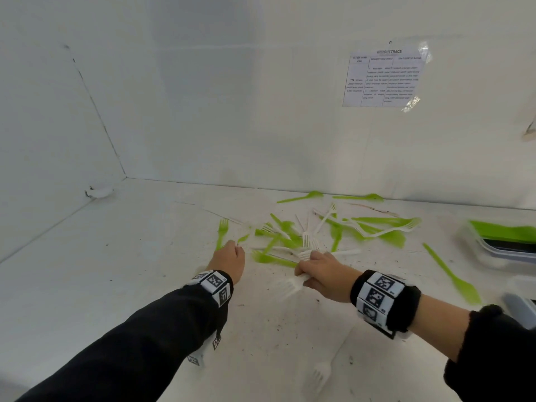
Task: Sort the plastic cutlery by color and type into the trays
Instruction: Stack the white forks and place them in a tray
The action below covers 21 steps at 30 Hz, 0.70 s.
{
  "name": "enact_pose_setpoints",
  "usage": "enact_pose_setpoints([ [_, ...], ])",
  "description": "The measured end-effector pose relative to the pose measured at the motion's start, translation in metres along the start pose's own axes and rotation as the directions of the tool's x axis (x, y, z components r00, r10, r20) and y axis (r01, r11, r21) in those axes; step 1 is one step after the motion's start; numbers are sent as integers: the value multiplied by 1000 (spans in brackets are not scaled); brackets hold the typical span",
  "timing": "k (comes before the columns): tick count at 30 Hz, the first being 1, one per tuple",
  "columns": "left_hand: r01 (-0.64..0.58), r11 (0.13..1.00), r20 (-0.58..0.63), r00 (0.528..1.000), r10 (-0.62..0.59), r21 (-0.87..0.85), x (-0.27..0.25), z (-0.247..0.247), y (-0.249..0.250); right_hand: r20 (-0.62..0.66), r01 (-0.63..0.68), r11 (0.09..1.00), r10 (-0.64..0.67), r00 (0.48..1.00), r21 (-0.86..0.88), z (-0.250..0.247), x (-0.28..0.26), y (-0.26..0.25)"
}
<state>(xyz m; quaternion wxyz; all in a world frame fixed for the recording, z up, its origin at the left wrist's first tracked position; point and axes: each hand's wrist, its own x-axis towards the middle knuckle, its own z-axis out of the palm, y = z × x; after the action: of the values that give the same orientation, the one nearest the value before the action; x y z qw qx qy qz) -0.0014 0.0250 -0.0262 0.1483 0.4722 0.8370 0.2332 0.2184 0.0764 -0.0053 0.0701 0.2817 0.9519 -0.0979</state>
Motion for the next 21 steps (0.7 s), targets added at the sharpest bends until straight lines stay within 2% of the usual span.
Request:
enact_pose_setpoints([
  [1,7,1000,-13,1000,-7,29,1,-3,-2,16,9,1000,-9,1000,5,0,-7,1],
  [3,20,997,-17,1000,-19,79,4,-10,-10,55,38,990,-46,997,139,4,-22,4],
  [5,42,992,19,999,-44,120,9,-15,-19,204,15,969,-66,977,245,9,-34,7],
  [7,70,976,84,993,-89,207,14,-20,-29,370,-4,976,-78,926,216,12,-40,4],
  [9,92,951,130,982,-135,295,20,-23,-37,434,13,989,-77,898,148,16,-37,0],
  [12,111,923,178,966,-187,369,29,-23,-48,387,45,996,-73,919,82,20,-23,-6],
  [14,95,924,178,969,-171,371,33,-22,-54,311,20,994,-52,949,104,19,-13,-6],
  [18,70,939,171,976,-133,336,35,-20,-54,130,-109,958,77,989,267,15,7,1],
  [21,35,967,147,986,-74,251,32,-18,-43,-2,-128,916,139,990,381,12,25,0],
])
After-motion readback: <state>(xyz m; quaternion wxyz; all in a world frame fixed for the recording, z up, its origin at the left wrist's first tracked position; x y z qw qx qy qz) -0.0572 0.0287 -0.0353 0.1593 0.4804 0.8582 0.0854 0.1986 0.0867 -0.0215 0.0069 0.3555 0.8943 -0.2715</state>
